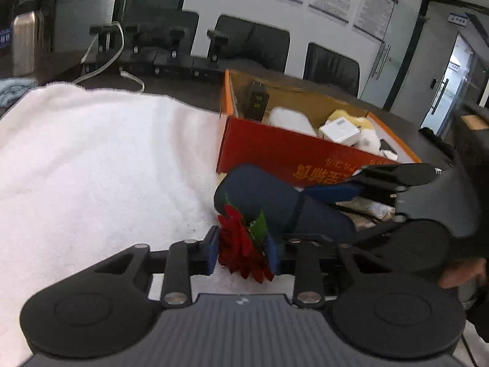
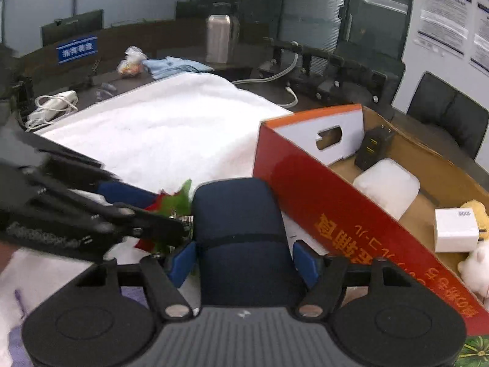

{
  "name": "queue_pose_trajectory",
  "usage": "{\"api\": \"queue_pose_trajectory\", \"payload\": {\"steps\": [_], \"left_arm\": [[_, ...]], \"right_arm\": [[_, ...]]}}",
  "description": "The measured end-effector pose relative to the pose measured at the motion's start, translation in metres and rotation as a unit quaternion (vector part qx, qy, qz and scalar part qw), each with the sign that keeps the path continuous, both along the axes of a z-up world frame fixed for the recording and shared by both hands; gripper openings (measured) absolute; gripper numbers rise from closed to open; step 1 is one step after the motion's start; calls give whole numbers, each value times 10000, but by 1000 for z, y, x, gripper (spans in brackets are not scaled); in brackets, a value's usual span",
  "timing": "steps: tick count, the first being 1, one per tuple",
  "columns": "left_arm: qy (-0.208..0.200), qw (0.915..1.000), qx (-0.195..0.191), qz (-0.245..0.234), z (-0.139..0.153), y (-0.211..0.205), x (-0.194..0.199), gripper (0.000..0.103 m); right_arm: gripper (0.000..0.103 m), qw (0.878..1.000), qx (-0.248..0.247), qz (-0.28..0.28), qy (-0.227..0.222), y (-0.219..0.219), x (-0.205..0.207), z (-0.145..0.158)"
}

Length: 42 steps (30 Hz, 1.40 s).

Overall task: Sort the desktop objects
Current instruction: 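Grasp the red rose with the left tool while the right tool grasps the navy case, then place the rose and navy case into the cardboard box, opening both tools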

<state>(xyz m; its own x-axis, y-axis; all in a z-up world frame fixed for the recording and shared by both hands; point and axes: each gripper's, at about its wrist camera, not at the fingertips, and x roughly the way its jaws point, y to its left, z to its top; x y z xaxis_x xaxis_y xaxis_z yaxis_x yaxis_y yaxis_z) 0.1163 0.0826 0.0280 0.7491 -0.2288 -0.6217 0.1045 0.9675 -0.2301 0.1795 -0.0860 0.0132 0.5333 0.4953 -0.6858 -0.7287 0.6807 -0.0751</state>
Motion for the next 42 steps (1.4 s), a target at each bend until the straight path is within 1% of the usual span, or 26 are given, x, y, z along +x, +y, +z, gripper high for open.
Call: {"api": "queue_pose_trajectory", "payload": {"steps": [1, 3, 6, 8, 9, 12, 14, 16, 17, 19, 20, 22, 24, 25, 28, 29, 30, 31, 32, 33, 34, 35, 36, 38, 39, 42], "left_arm": [[-58, 10000, -6, 27, 4, 1, -5, 28], [-343, 9993, 46, 138, 17, 3, -17, 26], [-616, 9978, -87, 238, 41, 11, -22, 26], [-816, 9962, -74, 291, 62, 8, -18, 25], [-952, 9951, 2, 275, 74, 2, -14, 25], [-1199, 9925, 222, 123, 102, -20, 12, 26], [-1130, 9931, 313, -39, 113, -35, 44, 26], [-956, 9941, 504, -48, 111, -51, 81, 26], [-782, 9948, 634, -125, 106, -59, 103, 26], [-474, 9948, 903, -33, 89, -71, 141, 26], [-337, 9934, 1098, -21, 78, -77, 157, 26], [-157, 9917, 1274, -17, 61, -82, 181, 26], [-38, 9915, 1300, -1, 49, -79, 197, 26], [20, 9911, 1327, -7, 44, -77, 205, 26], [275, 9898, 1397, 5, 31, -71, 219, 28], [364, 9908, 1306, 20, 27, -66, 222, 31], [345, 9925, 1173, -3, 27, -63, 220, 34], [330, 9937, 1066, -76, 27, -61, 219, 39], [343, 9944, 996, -116, 28, -59, 217, 42], [324, 9949, 948, -128, 30, -56, 216, 46], [335, 9954, 877, -187, 33, -53, 213, 49], [359, 9958, 823, -201, 37, -50, 212, 58], [364, 9962, 773, -186, 41, -49, 210, 62], [376, 9968, 682, -167, 51, -46, 208, 68], [385, 9968, 681, -148, 55, -47, 207, 74], [354, 9957, 856, 22, 66, -53, 200, 86]], "right_arm": [[58, 10000, 52, -33, 43, 1, 1, 1], [56, 9992, 287, -182, 230, -3, 2, 9], [55, 9932, 1039, -422, 308, -23, 2, 31], [55, 9828, 1651, -688, 453, -42, 7, 50], [55, 9772, 1904, -823, 443, -53, 9, 58], [55, 9525, 2737, -1219, 545, -89, 22, 85], [56, 9439, 2929, -1480, 380, -106, 30, 99], [56, 9430, 2730, -1899, 129, -116, 42, 110], [56, 9442, 2509, -2136, -16, -119, 50, 112], [56, 9498, 1678, -2612, -377, -113, 72, 107], [56, 9507, 1270, -2788, -478, -108, 86, 100], [56, 9518, 781, -2946, -341, -99, 116, 80], [56, 9517, 450, -3036, -94, -89, 144, 60], [56, 9517, 218, -3061, -69, -82, 155, 51], [57, 9476, -658, -3117, -223, -51, 179, 28], [58, 9465, -887, -3092, -271, -40, 182, 25], [58, 9474, -912, -3061, -215, -34, 184, 24], [60, 9515, -672, -3003, 1, -37, 185, 27], [60, 9552, -193, -2932, 370, -42, 188, 30], [56, 9534, 202, -2930, 684, -50, 192, 32], [57, 9482, 553, -2990, 915, -58, 196, 35], [57, 9429, 877, -3045, 1027, -67, 197, 38], [57, 9385, 1089, -3105, 1049, -76, 196, 42], [57, 9358, 1130, -3214, 904, -87, 191, 52], [58, 9366, 1117, -3213, 842, -92, 187, 57], [66, 9366, 993, -3284, 718, -103, 174, 72]]}}
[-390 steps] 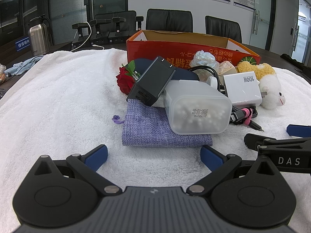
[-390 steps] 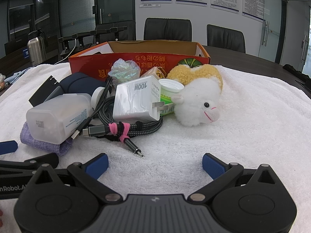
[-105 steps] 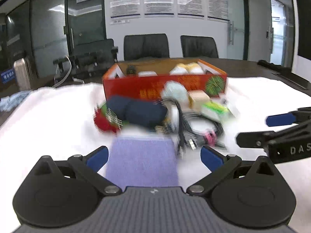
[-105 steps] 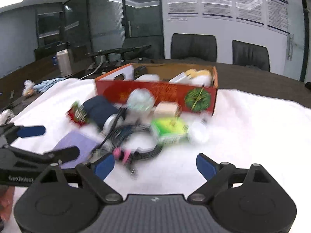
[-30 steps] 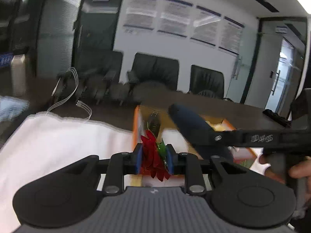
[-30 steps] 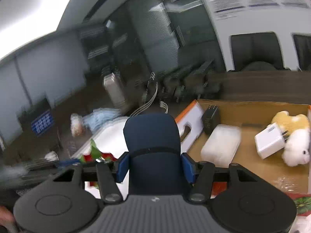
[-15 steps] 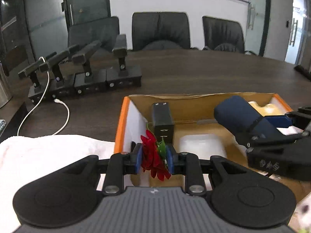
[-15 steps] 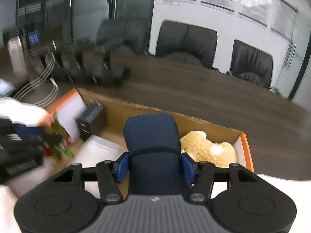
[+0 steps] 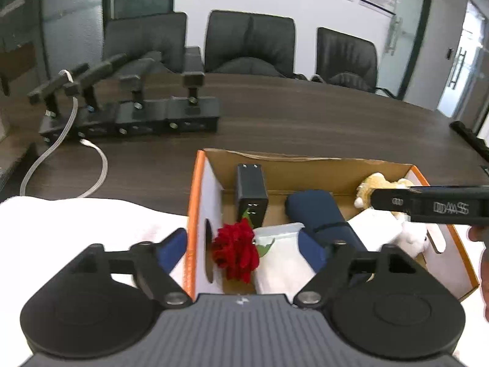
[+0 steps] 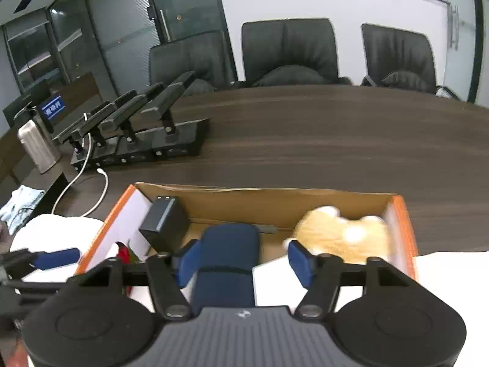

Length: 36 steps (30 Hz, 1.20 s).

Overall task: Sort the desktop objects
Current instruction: 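Place the rose and navy case into the cardboard box, opening both tools, then grasp the clear plastic bag with the left tool while the right tool grasps the beige cube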

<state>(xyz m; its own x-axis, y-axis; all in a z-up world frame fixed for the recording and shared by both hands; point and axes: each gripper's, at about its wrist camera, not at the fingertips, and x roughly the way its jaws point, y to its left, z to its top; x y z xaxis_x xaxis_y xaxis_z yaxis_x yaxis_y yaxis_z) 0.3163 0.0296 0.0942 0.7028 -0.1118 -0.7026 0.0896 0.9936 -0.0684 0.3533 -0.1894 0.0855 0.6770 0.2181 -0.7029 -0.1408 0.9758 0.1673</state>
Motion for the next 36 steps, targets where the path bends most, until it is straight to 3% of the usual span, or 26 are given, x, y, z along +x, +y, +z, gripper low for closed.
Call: {"api": "queue_pose_trajectory", "payload": {"steps": [5, 11, 20, 26, 29, 32, 36], "left_arm": [[47, 9996, -95, 254, 12, 3, -23, 99], [-152, 9988, -336, 324, 16, 5, -88, 101], [-932, 9940, -566, -91, -9, -17, -239, 103], [-1217, 9910, -310, -461, -40, -44, -325, 103], [-1239, 9910, -364, -358, -59, -52, -353, 103], [-1319, 9904, -91, -404, -69, -60, -367, 103], [-1194, 9926, -86, -206, -81, -60, -370, 103]], "right_arm": [[74, 9986, -509, -40, -144, -24, -41, 14], [84, 9910, -1253, -146, -440, -39, -102, 8], [93, 9938, -353, 313, -1003, -47, -241, -15], [94, 9908, -586, 87, -1213, -39, -328, -48], [94, 9903, -528, 98, -1283, -38, -361, -56], [94, 9926, -303, 25, -1179, -42, -384, -64], [100, 9937, -161, -422, -1028, -48, -400, -83]]}}
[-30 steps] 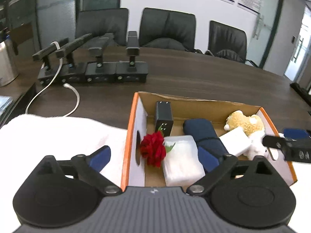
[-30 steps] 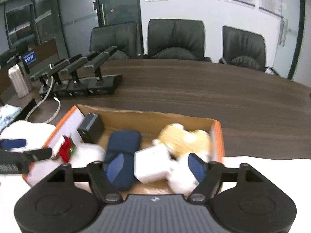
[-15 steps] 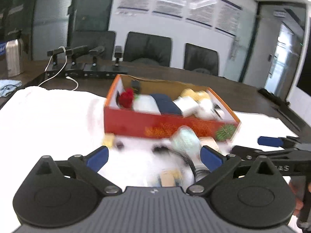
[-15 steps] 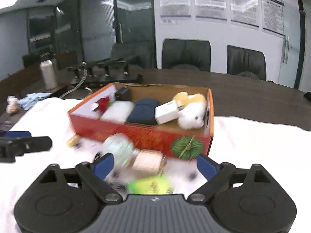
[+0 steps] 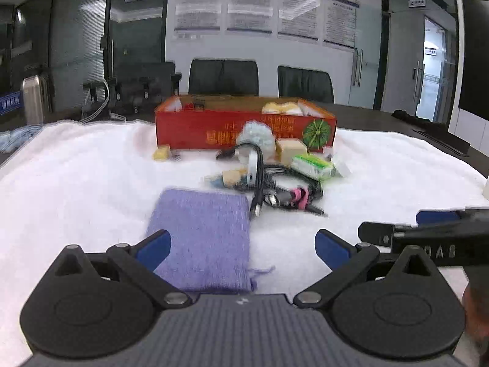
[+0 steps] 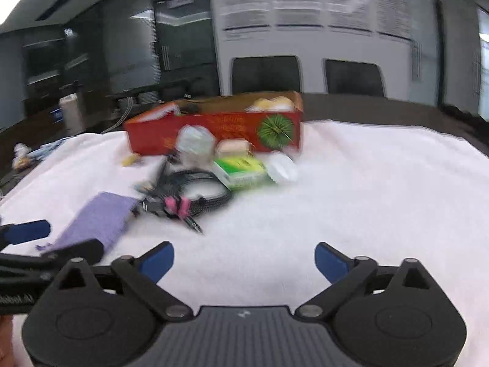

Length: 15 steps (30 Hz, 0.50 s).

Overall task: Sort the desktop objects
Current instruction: 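Grasp the clear plastic bag with the left tool while the right tool grasps the beige cube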

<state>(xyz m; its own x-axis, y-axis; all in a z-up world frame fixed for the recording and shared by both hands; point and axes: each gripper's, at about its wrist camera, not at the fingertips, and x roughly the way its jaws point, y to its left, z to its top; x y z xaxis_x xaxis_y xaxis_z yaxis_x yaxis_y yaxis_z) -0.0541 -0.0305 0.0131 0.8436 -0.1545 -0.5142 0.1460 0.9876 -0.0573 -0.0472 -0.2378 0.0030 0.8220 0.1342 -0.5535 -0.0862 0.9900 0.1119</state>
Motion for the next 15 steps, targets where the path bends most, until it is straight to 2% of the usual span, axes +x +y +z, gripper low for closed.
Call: {"api": "queue_pose_trajectory", "payload": {"steps": [3, 9, 15], "left_arm": [[265, 9996, -101, 54, -7, 3, 7, 103], [319, 9986, -402, 90, -11, 11, 4, 103], [333, 9986, -398, 80, -11, 9, 3, 103]], "right_arm": [[97, 9999, -32, -129, 40, 5, -6, -6], [97, 9985, -492, -138, -181, 20, -14, -11], [97, 9993, -355, -95, -116, 16, -11, -10]]}}
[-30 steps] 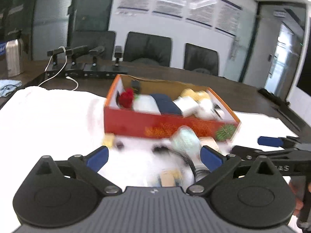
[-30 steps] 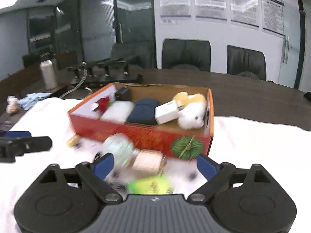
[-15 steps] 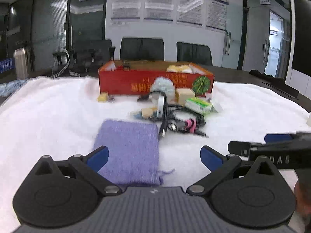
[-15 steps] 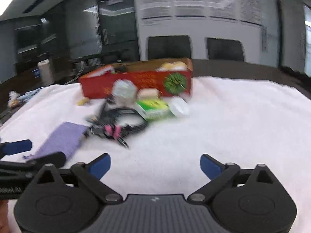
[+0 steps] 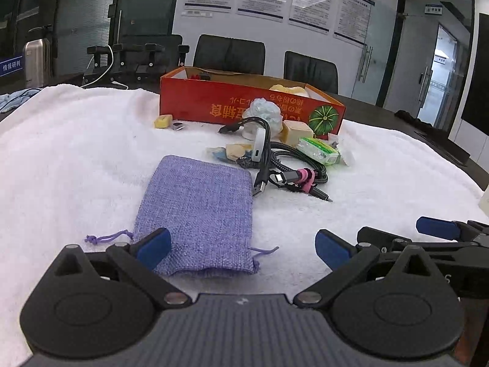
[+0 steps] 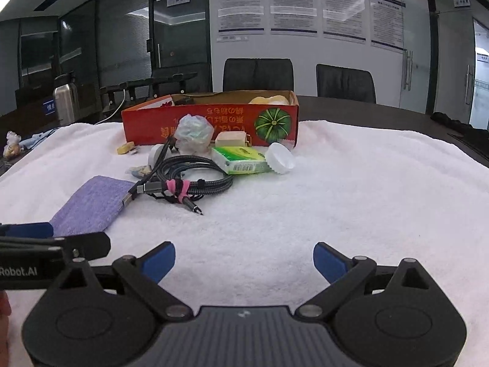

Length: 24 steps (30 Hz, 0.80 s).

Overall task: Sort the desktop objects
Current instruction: 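Grasp the clear plastic bag with the left tool while the right tool grasps the beige cube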

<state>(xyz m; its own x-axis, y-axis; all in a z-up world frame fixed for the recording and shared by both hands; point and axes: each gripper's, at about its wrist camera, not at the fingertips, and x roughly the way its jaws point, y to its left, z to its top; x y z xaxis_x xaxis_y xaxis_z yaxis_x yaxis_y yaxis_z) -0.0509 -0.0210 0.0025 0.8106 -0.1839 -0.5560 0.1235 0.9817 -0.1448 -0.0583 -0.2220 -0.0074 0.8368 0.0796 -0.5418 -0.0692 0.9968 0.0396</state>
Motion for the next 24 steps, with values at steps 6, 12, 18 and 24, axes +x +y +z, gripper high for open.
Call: {"api": "queue_pose_trajectory", "payload": {"steps": [6, 12, 18, 24], "left_arm": [[-33, 10000, 0, 12, 1, -1, -2, 103], [-211, 9991, -189, -326, 29, 6, 4, 103], [-827, 9958, -117, -366, 75, 10, 75, 103], [-109, 9959, 389, -808, 60, -29, 191, 96]], "right_arm": [[97, 9999, 79, 18, 79, 0, 1, -1], [99, 9931, 824, 477, 681, -23, 16, 11], [99, 9856, 1198, 967, 700, -48, 60, 51], [95, 9927, 644, 964, 336, -42, 130, 60]]}}
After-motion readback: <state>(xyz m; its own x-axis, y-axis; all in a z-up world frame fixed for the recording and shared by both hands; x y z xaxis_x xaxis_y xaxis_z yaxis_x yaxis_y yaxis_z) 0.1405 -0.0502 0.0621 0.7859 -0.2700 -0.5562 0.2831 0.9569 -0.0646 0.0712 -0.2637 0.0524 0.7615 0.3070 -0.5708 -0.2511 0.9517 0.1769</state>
